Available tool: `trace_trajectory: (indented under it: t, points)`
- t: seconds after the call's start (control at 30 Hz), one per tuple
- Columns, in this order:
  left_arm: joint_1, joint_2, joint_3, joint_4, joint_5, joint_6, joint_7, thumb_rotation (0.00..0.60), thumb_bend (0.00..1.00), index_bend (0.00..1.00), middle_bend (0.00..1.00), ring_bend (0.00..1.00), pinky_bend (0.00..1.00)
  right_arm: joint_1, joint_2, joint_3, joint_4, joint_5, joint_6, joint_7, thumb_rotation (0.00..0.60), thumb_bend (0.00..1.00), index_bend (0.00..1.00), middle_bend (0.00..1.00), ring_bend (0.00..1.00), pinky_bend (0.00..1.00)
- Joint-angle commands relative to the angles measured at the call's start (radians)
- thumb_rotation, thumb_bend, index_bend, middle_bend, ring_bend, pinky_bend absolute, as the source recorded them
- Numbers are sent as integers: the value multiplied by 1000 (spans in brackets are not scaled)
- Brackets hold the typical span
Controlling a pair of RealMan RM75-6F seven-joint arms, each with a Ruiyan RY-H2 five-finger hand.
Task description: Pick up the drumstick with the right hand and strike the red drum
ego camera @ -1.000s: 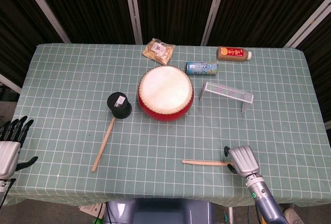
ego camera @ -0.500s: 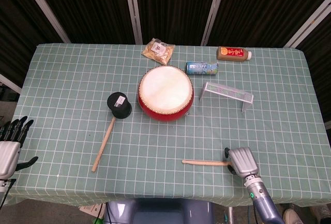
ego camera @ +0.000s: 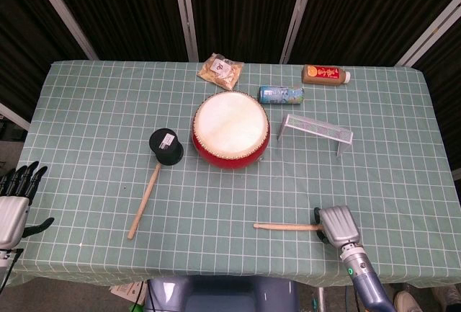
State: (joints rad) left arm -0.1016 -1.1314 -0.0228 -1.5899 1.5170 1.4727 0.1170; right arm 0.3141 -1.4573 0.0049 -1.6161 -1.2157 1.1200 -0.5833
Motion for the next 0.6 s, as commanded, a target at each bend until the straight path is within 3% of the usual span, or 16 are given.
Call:
trace_trajectory:
  t: [0.03, 0.1, 0.17, 0.6]
  points:
    - [0, 0, 0, -2, -1, -1, 1, 600, 0, 0, 0, 0, 8, 1, -3, -3, 4, 5, -1, -1, 600, 430, 586, 988, 1000, 986]
    - [1, 1, 1, 0, -2, -1, -1, 600, 0, 0, 0, 0, 8, 1, -5, -4, 6, 8, -2, 2, 600, 531, 633, 987, 1000, 986]
    - [1, 1, 1, 1, -3, -1, -2, 600, 0, 0, 0, 0, 8, 1, -6, -6, 7, 9, -2, 4, 600, 568, 666, 987, 1000, 986]
    - [1, 2, 1, 1, -4, -3, -8, 600, 0, 0, 0, 0, 8, 1, 16, 6, -25, -3, 13, 74, 600, 601, 826, 991, 1000, 986]
